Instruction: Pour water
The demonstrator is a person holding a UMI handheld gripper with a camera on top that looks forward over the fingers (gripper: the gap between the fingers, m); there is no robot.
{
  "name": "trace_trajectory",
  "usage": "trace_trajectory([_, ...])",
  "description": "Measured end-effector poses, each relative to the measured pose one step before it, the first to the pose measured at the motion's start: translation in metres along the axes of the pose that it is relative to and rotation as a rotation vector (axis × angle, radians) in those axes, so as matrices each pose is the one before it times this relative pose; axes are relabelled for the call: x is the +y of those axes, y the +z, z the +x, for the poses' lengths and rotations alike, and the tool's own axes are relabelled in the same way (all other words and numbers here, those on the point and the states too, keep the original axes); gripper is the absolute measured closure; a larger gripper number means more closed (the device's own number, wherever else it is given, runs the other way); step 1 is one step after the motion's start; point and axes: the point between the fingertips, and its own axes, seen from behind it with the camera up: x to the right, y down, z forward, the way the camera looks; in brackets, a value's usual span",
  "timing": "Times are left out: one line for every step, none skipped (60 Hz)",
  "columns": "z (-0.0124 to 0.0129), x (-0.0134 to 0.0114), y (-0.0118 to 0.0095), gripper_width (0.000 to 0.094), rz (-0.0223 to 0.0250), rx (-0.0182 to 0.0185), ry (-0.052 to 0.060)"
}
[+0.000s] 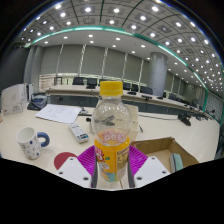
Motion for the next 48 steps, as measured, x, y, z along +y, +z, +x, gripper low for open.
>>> trace_trajectory([0.00039, -0.00509, -0.00127, 0.0510, 0.00475, 0.00767, -0.0194])
trace_trajectory([0.00002, -0.00562, -0.00144, 0.0509, 0.00501, 0.00848, -0.0242])
trace_trajectory([0.00009, -0.00569, 0.00068, 0.0510, 0.00744, 0.00422, -0.0253])
trace_trajectory([-0.00066, -0.00728, -0.00338, 0.0510, 0.00982, 0.01078, -0.0303])
trace_trajectory([-0.00118, -0.00675, -0.00069, 0.0510, 0.00804, 0.00729, -0.0300])
trace_trajectory([-0.00075, -0.00706, -0.00157, 0.0510, 0.00816, 0.00633, -0.0318])
trace_trajectory([-0.00088, -0.00705, -0.00155, 0.0511, 0.00667, 0.00707, -0.0346])
trace_trajectory([-0.00034, -0.00676, -0.00149, 0.0511, 0.00653, 0.00841, -0.0367])
trace_trajectory([0.00020, -0.00693, -0.00142, 0.0512, 0.00615, 0.01108, -0.0384])
trace_trajectory([0.00039, -0.00715, -0.00142, 0.0510, 0.00662, 0.01178, -0.0401])
trace_trajectory([0.00059, -0.00697, -0.00118, 0.0510, 0.00687, 0.01211, -0.0416])
trace_trajectory([0.00022, -0.00707, -0.00119, 0.0510, 0.00750, 0.01140, -0.0424])
trace_trajectory([0.00265, -0.00839, -0.00186, 0.0511, 0.01007, 0.00520, -0.0399])
trace_trajectory([-0.00290, -0.00765, 0.00007, 0.0511, 0.00768, 0.01087, -0.0430])
trace_trajectory([-0.00090, -0.00714, -0.00091, 0.0511, 0.00748, 0.00702, -0.0427])
trace_trajectory([-0.00127, -0.00663, -0.00042, 0.0511, 0.00705, 0.00785, -0.0443])
trace_trajectory([-0.00060, -0.00683, -0.00093, 0.0510, 0.00748, 0.00870, -0.0454])
trace_trajectory([-0.00059, -0.00656, -0.00073, 0.0512, 0.00786, 0.00935, -0.0466])
trace_trajectory([-0.00062, -0.00655, -0.00038, 0.0512, 0.00833, 0.00848, -0.0480])
trace_trajectory([-0.00086, -0.00628, -0.00011, 0.0513, 0.00710, 0.00831, -0.0506])
trace_trajectory([0.00100, -0.00482, 0.00052, 0.0513, 0.00735, 0.00783, -0.0505])
trace_trajectory([-0.00004, -0.00582, -0.00202, 0.0512, 0.00671, 0.01036, -0.0503])
trace_trajectory([-0.00008, -0.00562, -0.00011, 0.0511, 0.00657, 0.01103, -0.0486])
trace_trajectory([-0.00012, -0.00534, 0.00011, 0.0511, 0.00590, 0.01108, -0.0467])
trace_trajectory([-0.00051, -0.00473, -0.00005, 0.0512, 0.00462, 0.01063, -0.0458])
trace_trajectory([-0.00075, -0.00455, 0.00012, 0.0510, 0.00414, 0.00874, -0.0457])
trace_trajectory([-0.00114, -0.00473, 0.00014, 0.0512, 0.00483, 0.00749, -0.0435])
trace_trajectory([-0.00138, -0.00499, -0.00007, 0.0513, 0.00576, 0.00674, -0.0397])
trace_trajectory([-0.00275, -0.00310, 0.00149, 0.0512, 0.00812, 0.00829, -0.0366])
trace_trajectory([-0.00068, -0.00490, -0.00066, 0.0512, 0.00406, 0.00855, -0.0376])
trace_trajectory([0.00172, -0.00492, -0.00190, 0.0511, 0.00419, 0.00775, -0.0394])
trace_trajectory([-0.00016, -0.00422, -0.00035, 0.0512, 0.00416, 0.00823, -0.0396])
trace_trajectory([-0.00059, -0.00392, 0.00015, 0.0512, 0.00378, 0.00777, -0.0403])
trace_trajectory([-0.00087, -0.00316, 0.00056, 0.0512, 0.00168, 0.00743, -0.0416])
trace_trajectory([-0.00070, -0.00299, -0.00001, 0.0512, 0.00035, 0.00769, -0.0411])
trace_trajectory([-0.00058, -0.00298, 0.00050, 0.0513, 0.00123, 0.00730, -0.0371])
trace_trajectory([-0.00051, -0.00309, 0.00034, 0.0513, 0.00251, 0.00592, -0.0326])
trace_trajectory([-0.00147, -0.00343, 0.00013, 0.0511, 0.00364, 0.00402, -0.0306])
trace_trajectory([-0.00152, -0.00267, 0.00024, 0.0513, 0.00260, 0.00295, -0.0319])
trace_trajectory([-0.00442, -0.00094, 0.00555, 0.0515, 0.00283, 0.00545, -0.0315])
trace_trajectory([0.00036, -0.00230, -0.00108, 0.0514, -0.00189, 0.00354, -0.0337])
trace_trajectory([-0.00019, -0.00097, 0.00023, 0.0514, -0.00392, 0.00464, -0.0336])
trace_trajectory([-0.00059, -0.00156, 0.00024, 0.0516, -0.00071, 0.00454, -0.0303])
trace_trajectory([-0.00028, -0.00212, 0.00040, 0.0512, 0.00356, 0.00442, -0.0259])
trace_trajectory([-0.00066, -0.00280, 0.00054, 0.0513, 0.00432, 0.00413, -0.0236])
trace_trajectory([-0.00075, -0.00224, 0.00053, 0.0513, 0.00299, 0.00321, -0.0231])
trace_trajectory([-0.00060, -0.00164, 0.00020, 0.0512, 0.00084, 0.00214, -0.0223])
trace_trajectory([-0.00094, -0.00157, 0.00008, 0.0514, 0.00025, 0.00191, -0.0199])
